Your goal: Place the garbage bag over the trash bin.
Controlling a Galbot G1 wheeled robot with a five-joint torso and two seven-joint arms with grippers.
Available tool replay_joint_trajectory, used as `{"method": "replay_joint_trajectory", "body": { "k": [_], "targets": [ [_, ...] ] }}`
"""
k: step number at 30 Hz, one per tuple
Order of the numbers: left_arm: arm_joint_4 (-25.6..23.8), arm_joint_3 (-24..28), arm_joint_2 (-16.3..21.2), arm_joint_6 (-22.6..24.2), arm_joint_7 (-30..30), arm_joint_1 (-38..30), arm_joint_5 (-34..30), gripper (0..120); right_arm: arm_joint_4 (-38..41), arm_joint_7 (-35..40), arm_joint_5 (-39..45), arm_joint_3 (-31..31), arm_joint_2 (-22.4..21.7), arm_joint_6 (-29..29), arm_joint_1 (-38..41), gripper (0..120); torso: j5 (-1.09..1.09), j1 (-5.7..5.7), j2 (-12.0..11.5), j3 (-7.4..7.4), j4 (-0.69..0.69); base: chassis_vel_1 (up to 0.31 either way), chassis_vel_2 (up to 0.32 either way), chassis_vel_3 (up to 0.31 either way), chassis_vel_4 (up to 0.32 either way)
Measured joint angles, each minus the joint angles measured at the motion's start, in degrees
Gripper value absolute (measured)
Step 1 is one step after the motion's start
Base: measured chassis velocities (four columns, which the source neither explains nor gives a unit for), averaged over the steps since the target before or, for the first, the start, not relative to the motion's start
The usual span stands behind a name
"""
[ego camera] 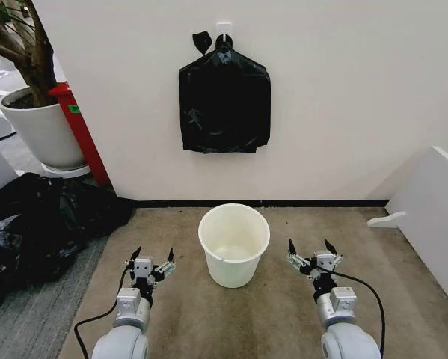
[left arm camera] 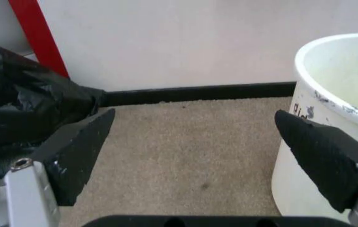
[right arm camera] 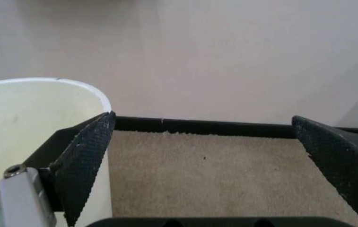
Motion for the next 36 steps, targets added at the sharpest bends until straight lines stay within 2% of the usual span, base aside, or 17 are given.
{"method": "replay_joint_trajectory", "body": {
  "k": [29, 35, 36],
  "targets": [
    [0.00, 0.00, 0.00, 0.00, 0.00, 0.00, 0.00, 100, 0.00, 0.07, 0.00, -0.04, -0.01, 0.10, 0.00, 100, 0.00, 0.00, 0.00, 0.00, 0.00, 0.000, 0.000, 0.000, 0.000],
    [0.14, 0.15, 0.60, -0.82, -0.15, -0.44, -1.52, 100, -0.66, 3.32, -0.51, -2.09, -0.52, 4.22, -0.36, 100, 0.00, 0.00, 0.00, 0.00, 0.00, 0.000, 0.000, 0.000, 0.000],
    [0.37, 0.35, 1.55, -2.23, -0.48, -1.17, -3.74, 100, -1.07, 5.38, -0.88, -3.34, -0.81, 6.84, -0.61, 100, 0.00, 0.00, 0.00, 0.00, 0.00, 0.000, 0.000, 0.000, 0.000]
  ]
}}
